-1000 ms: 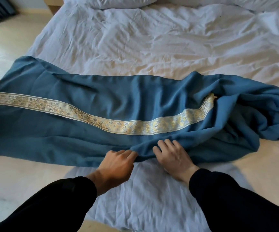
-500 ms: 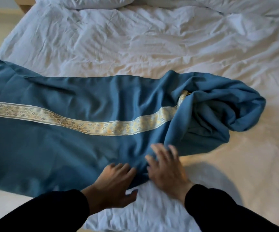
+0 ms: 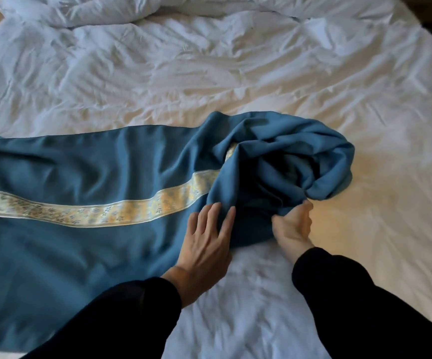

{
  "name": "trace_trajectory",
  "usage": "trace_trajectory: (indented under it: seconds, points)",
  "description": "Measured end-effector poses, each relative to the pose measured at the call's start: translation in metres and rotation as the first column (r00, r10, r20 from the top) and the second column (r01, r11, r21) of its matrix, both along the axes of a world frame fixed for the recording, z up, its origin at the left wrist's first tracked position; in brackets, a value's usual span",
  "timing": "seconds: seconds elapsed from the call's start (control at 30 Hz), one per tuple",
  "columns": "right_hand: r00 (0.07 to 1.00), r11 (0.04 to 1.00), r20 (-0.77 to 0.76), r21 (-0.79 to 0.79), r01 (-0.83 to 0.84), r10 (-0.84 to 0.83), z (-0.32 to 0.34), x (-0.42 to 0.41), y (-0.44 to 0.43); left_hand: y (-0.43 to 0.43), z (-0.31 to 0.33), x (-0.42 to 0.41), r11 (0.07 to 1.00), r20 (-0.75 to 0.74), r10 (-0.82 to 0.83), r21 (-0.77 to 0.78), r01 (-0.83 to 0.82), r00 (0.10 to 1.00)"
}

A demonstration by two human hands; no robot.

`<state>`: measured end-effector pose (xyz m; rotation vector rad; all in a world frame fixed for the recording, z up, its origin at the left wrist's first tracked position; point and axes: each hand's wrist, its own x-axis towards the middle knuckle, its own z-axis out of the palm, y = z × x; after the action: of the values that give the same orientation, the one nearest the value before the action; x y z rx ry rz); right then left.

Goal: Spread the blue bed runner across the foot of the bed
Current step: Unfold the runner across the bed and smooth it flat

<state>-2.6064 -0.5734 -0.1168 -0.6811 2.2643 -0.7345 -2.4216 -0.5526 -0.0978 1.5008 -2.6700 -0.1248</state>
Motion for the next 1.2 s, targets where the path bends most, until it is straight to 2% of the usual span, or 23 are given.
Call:
trace_trajectory:
  seconds: [0.1, 0.17, 0.3, 0.4, 0.53, 0.63, 0.73, 0.8, 0.87, 0.9, 0.97, 1.0, 1.07, 1.2]
  points:
    - [0.982, 0.988, -0.167, -0.107, -0.11, 0.091, 0.01, -0.027, 0.008, -0.008, 0.002, -0.033, 0.999, 0.039, -0.025, 0.028, 0.024, 0.999]
    - [0.929, 0.97, -0.327, -0.108, -0.217, 0.171, 0.019, -0.06, 0.011, -0.014, 0.004, -0.062, 0.999, 0.066, -0.021, 0.034, 0.018, 0.998]
    - [0.763, 0.911, -0.533, 0.039, -0.41, 0.366, 0.028, -0.149, 0.016, -0.03, 0.006, -0.126, 0.998, 0.094, -0.068, 0.022, 0.066, 0.993]
    - [0.647, 0.874, -0.607, 0.188, -0.448, 0.462, 0.026, -0.214, 0.025, -0.042, 0.003, -0.166, 0.997, 0.098, -0.035, 0.073, 0.027, 0.995]
    - [0.531, 0.82, -0.629, 0.373, -0.434, 0.568, 0.025, -0.29, 0.042, -0.056, 0.002, -0.209, 0.998, 0.072, -0.023, 0.052, 0.02, 0.997]
    - [0.499, 0.776, -0.594, 0.474, -0.417, 0.631, 0.02, -0.312, 0.045, -0.06, -0.001, -0.239, 0.991, 0.032, -0.101, 0.096, 0.098, 0.994]
    - [0.522, 0.776, -0.599, 0.305, -0.553, 0.607, 0.016, -0.3, 0.043, -0.062, 0.0, -0.262, 0.968, 0.099, -0.033, 0.252, 0.007, 0.995]
    - [0.528, 0.718, -0.561, 0.183, -0.672, 0.637, 0.02, -0.287, 0.044, -0.068, 0.002, -0.268, 0.964, 0.191, -0.044, 0.267, -0.009, 0.981]
    - [0.501, 0.676, -0.554, 0.16, -0.719, 0.665, 0.022, -0.281, 0.045, -0.073, 0.006, -0.269, 0.966, 0.241, -0.11, 0.256, 0.046, 0.964]
    - [0.433, 0.65, -0.586, 0.225, -0.726, 0.686, 0.021, -0.281, 0.045, -0.074, 0.008, -0.269, 0.966, 0.238, -0.131, 0.249, 0.07, 0.962]
    - [0.283, 0.564, -0.563, 0.421, -0.711, 0.777, 0.02, -0.282, 0.042, -0.071, 0.011, -0.272, 0.961, 0.205, -0.145, 0.262, 0.089, 0.968]
    - [0.252, 0.525, -0.517, 0.493, -0.694, 0.818, 0.021, -0.283, 0.04, -0.067, 0.013, -0.277, 0.956, 0.176, -0.149, 0.276, 0.097, 0.973]
    - [0.249, 0.498, -0.471, 0.531, -0.686, 0.846, 0.023, -0.287, 0.037, -0.054, 0.017, -0.289, 0.938, 0.097, -0.149, 0.328, 0.11, 0.984]
    - [0.27, 0.563, -0.522, 0.558, -0.61, 0.809, 0.028, -0.318, 0.038, -0.041, 0.009, -0.311, 0.869, -0.079, -0.191, 0.449, 0.206, 0.978]
